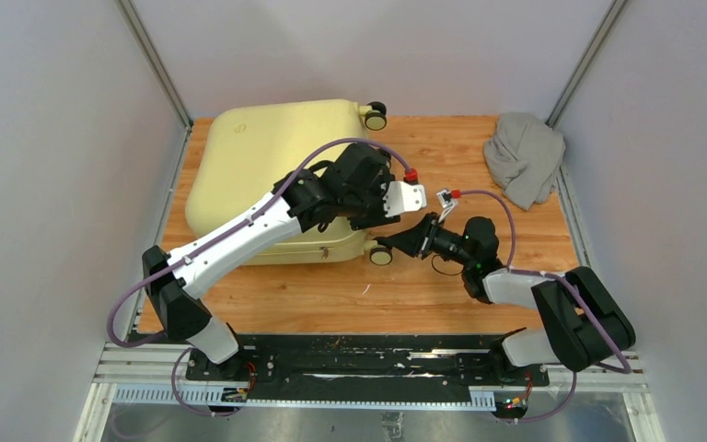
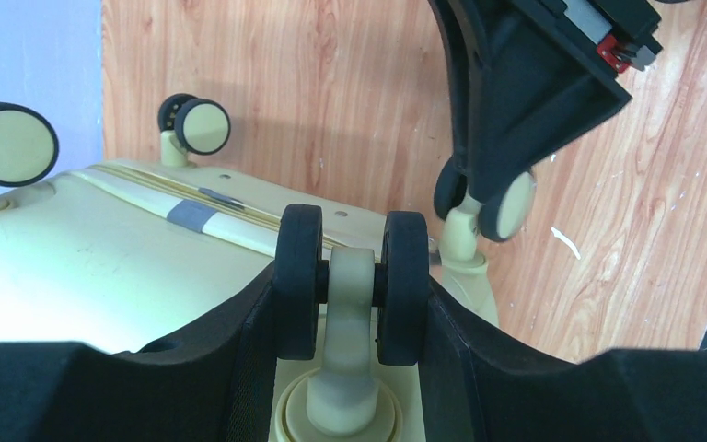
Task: Pack the luggage
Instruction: Zip the luggage at the center of the board.
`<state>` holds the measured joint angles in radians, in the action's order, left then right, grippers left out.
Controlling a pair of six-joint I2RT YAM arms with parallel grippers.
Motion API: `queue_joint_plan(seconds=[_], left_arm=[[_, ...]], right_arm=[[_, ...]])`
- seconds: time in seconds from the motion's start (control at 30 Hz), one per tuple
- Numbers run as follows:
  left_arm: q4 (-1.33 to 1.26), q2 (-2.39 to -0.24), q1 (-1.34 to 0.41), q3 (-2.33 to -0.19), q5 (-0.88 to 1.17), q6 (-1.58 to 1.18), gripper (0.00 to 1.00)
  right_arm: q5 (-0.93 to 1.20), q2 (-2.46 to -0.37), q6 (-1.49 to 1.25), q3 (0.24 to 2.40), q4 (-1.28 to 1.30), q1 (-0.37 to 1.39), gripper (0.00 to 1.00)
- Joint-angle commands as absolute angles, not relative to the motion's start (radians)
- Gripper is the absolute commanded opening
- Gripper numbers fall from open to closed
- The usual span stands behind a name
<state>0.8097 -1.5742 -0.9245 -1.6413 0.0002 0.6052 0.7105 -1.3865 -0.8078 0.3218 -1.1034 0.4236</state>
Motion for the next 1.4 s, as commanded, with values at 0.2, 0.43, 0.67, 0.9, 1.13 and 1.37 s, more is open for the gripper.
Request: queue_joint_plan(seconds=[0.2, 0.43, 0.67, 0.9, 1.13, 1.37], left_arm=[[0.571, -1.444, -0.931, -1.705, 0.028, 0.557, 0.0], [0.574, -1.45, -0.934, -1.712, 0.024, 0.557, 0.0], [0.572, -1.449, -0.934, -1.7, 0.023, 0.559, 0.0], [0.573, -1.45, -0.936, -1.701, 0.026, 0.553, 0.0], [0.571, -1.451, -0.937, -1.701, 0.027, 0.552, 0.0], [0.572, -1.461, -0.937, -1.709, 0.025, 0.552, 0.0]], right_arm=[[0.715, -1.417, -0.847, 0.452, -1.087, 0.414, 0.47], [0.671, -1.536, -0.94, 0.501, -1.255, 0.497, 0.48], [0.638, -1.58, -1.038, 0.461, -1.417, 0.509, 0.48], [0.603, -1.579, -1.075, 0.457, -1.418, 0.504, 0.47], [0.572, -1.551, -1.081, 0.474, -1.367, 0.506, 0.4], [0.568, -1.582, -1.129, 0.459, -1.454, 0.524, 0.37]])
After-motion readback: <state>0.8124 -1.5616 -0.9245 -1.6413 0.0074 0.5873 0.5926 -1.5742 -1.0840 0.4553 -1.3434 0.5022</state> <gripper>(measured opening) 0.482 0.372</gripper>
